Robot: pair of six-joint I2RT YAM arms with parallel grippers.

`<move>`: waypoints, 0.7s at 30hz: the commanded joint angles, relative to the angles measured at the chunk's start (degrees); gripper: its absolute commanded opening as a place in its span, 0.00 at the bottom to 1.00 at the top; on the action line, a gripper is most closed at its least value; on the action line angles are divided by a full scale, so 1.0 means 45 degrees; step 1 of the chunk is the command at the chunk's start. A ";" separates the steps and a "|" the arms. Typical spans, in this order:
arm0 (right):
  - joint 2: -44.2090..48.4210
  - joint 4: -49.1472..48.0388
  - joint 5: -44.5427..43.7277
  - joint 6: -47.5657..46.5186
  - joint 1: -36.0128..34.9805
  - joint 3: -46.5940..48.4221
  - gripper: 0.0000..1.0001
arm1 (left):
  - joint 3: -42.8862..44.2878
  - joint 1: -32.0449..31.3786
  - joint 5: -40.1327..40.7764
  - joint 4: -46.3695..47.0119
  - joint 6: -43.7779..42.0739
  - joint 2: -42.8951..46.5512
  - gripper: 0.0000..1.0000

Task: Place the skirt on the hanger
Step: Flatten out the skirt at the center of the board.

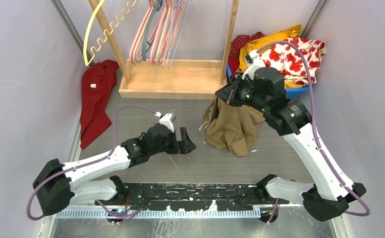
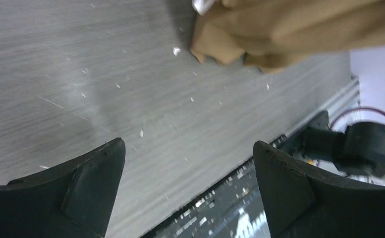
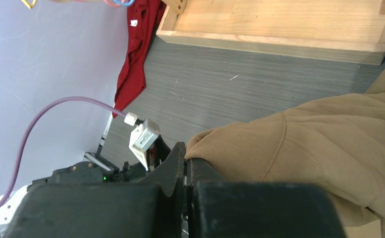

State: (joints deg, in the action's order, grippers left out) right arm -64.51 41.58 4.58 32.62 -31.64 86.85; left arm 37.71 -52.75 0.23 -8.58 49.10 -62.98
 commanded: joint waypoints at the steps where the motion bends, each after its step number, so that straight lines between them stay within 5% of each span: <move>1: 0.0642 -0.1004 -0.0387 -0.0179 -0.0571 -0.0089 0.01 | -0.0551 0.0019 0.2181 0.3932 -0.0364 -0.0259 0.99; 10: 0.1397 -0.0286 -0.0504 -0.0295 -0.0863 -0.0631 0.01 | 0.0042 0.0042 0.1863 0.8258 -0.2081 -0.2833 0.99; 21: 0.1926 0.0410 -0.0403 -0.0439 -0.0896 -0.0459 0.01 | 0.0285 0.0663 0.1212 1.0198 -0.2076 -0.5140 0.90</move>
State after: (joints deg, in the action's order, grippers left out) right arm -57.95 45.95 2.81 31.59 -35.20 83.22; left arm 37.17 -51.00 6.57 29.10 40.75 -84.88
